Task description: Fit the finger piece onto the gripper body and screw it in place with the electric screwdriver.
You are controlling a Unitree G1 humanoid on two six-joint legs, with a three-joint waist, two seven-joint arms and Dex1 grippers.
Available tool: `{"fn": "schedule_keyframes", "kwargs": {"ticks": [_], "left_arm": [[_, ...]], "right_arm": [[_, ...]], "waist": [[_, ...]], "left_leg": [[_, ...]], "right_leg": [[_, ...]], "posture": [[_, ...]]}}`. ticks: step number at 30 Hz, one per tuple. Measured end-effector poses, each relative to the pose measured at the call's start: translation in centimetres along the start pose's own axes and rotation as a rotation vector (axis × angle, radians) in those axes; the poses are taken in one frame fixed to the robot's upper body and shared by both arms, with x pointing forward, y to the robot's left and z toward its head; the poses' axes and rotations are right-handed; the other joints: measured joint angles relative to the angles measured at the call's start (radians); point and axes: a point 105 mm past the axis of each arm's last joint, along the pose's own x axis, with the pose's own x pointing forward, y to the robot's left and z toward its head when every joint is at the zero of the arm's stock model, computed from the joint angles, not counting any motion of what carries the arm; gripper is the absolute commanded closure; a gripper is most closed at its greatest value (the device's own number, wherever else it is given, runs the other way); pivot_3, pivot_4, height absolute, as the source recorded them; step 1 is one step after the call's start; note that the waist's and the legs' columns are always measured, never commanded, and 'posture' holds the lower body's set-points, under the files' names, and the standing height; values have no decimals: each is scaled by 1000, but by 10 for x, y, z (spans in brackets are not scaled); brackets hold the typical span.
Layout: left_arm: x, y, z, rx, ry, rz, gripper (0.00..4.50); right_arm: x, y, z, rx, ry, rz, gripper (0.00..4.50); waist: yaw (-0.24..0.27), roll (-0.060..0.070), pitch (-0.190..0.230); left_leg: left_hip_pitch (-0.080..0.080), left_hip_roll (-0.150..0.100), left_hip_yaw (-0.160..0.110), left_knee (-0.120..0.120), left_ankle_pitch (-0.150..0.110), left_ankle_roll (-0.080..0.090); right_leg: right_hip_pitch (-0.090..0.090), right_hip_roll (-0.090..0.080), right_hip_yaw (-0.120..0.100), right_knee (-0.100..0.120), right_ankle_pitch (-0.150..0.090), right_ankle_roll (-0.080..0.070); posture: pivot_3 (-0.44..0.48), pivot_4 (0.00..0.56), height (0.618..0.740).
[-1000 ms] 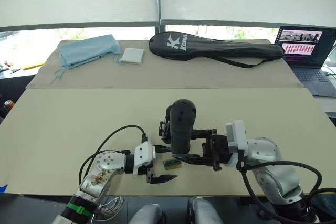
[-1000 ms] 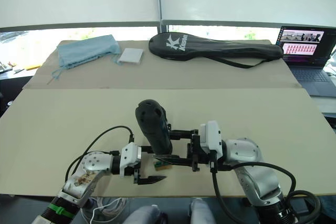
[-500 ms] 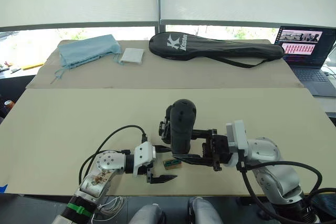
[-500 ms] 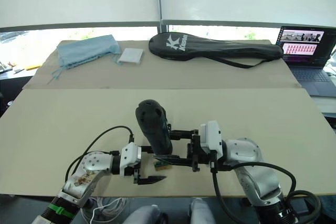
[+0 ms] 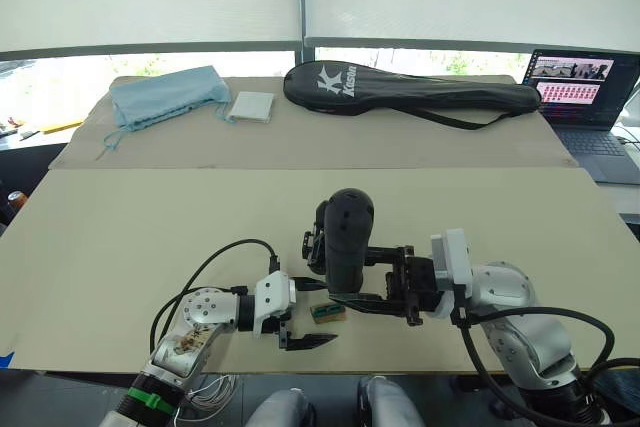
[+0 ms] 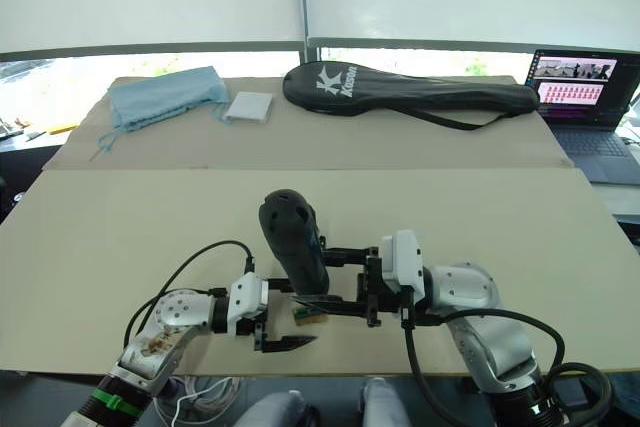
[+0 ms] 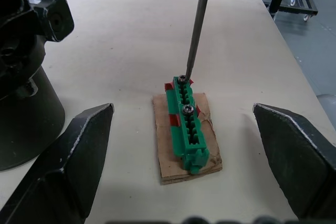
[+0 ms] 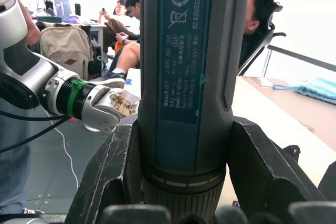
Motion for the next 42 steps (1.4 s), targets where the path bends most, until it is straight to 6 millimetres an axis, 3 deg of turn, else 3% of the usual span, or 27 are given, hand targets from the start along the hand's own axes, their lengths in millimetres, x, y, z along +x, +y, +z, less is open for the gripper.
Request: {"fn": "schedule_keyframes", "kwargs": {"ticks": [42], "left_arm": [[-1, 0, 0, -7, 1, 6, 0]], "right_arm": [[0, -3, -2, 12, 2, -34, 2600]], "waist": [[-2, 0, 0]], "left_leg": [[0, 0, 0, 0, 0, 0]], "right_leg": [[0, 0, 0, 0, 0, 0]], "posture": [[0, 150, 740]]}}
